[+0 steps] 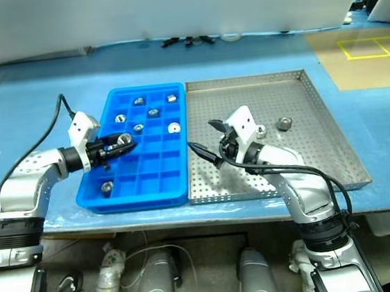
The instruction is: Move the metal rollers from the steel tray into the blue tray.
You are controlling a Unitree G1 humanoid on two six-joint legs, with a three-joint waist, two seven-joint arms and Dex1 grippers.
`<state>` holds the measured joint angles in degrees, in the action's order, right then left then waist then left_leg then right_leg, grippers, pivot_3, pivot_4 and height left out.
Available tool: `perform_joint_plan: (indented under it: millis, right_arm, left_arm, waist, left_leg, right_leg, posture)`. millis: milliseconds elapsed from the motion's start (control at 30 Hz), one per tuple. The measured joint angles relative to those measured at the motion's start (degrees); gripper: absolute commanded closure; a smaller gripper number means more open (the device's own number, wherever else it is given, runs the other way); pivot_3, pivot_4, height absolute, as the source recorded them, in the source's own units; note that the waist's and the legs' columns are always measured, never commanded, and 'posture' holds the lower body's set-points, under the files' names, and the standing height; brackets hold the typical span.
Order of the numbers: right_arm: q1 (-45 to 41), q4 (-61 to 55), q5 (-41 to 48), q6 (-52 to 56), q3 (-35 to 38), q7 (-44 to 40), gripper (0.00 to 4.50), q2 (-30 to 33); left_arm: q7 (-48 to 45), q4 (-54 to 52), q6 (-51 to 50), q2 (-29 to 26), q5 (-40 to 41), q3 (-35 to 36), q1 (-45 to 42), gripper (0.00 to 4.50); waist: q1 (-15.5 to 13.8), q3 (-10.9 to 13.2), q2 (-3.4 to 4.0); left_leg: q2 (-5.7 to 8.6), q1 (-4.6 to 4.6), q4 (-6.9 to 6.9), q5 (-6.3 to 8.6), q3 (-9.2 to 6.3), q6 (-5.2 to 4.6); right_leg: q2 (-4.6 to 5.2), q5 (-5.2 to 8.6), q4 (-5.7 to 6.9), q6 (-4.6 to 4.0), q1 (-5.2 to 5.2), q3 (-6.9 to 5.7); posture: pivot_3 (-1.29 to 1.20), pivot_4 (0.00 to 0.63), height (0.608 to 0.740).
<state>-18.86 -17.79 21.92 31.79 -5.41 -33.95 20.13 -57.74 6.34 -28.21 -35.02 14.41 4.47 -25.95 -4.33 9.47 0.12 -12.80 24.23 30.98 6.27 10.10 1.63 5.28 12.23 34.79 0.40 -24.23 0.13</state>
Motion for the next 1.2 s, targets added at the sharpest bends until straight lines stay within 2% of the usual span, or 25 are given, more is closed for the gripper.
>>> perform_joint_plan:
  millis: [267, 433, 667, 1033, 1067, 1200]
  right_arm:
    - [0.5, -0.2, 0.6, 0.6, 0.2, -0.3, 0.00, 0.6]
    - [3.2, -3.5, 4.4, 4.0, 0.2, -3.8, 0.00, 3.1]
    - [3.8, -4.3, 7.4, 5.6, 0.2, -6.7, 0.00, 4.7]
    - [3.7, -4.1, 7.4, 5.6, 0.0, -7.5, 0.00, 5.3]
    - [3.6, -4.0, 7.3, 5.5, -0.1, -7.5, 0.00, 5.3]
    - [3.5, -3.3, 7.1, 5.4, -0.1, -7.5, 0.00, 5.3]
  left_arm:
    - [-0.5, 4.4, 3.6, -0.2, -0.8, -2.4, 0.3, 2.80]
    - [-2.2, 6.1, 5.1, -1.8, -0.7, -2.7, 0.4, 2.80]
    - [-4.1, 6.4, 5.3, -3.1, -0.3, -2.8, 0.9, 2.80]
    - [-4.6, 5.7, 5.5, -4.6, 0.4, -2.7, 2.2, 2.80]
    - [-4.5, 5.6, 5.6, -4.6, 0.5, -2.7, 2.3, 2.06]
    - [-4.4, 5.6, 5.9, -4.5, 0.5, -2.8, 2.5, 0.78]
  waist:
    - [0.4, 0.0, -0.01]
    - [0.4, 0.0, -0.01]
    - [0.4, 0.0, -0.01]
    - [0.4, 0.0, -0.01]
    - [0.4, 0.0, -0.01]
    - [0.4, 0.0, -0.01]
  left_leg:
    - [-0.01, 0.00, -0.04, -0.02, 0.01, 0.03]
    - [-0.03, -0.06, -0.07, -0.02, 0.02, 0.03]
    - [-0.02, -0.17, -0.07, -0.02, 0.03, 0.04]
    - [-0.02, -0.19, -0.09, -0.02, 0.03, 0.04]
    - [-0.02, -0.19, -0.09, -0.02, 0.03, 0.04]
    - [-0.02, -0.19, -0.09, -0.02, 0.04, 0.04]
  right_leg:
    - [-0.13, 0.00, -0.05, -0.11, -0.06, 0.00]
    - [-0.13, 0.02, -0.04, -0.13, -0.04, 0.01]
    - [-0.13, 0.02, 0.02, -0.13, -0.02, 0.05]
    - [-0.13, 0.02, 0.01, -0.13, -0.01, 0.05]
    - [-0.13, 0.02, 0.01, -0.13, -0.01, 0.05]
    - [-0.13, 0.02, 0.01, -0.13, -0.01, 0.04]
  posture:
    - [-0.12, 0.150, 0.740]
    - [-0.12, 0.150, 0.740]
    - [-0.11, 0.150, 0.740]
    - [-0.10, 0.150, 0.740]
    - [-0.10, 0.150, 0.740]
    - [-0.11, 0.150, 0.740]
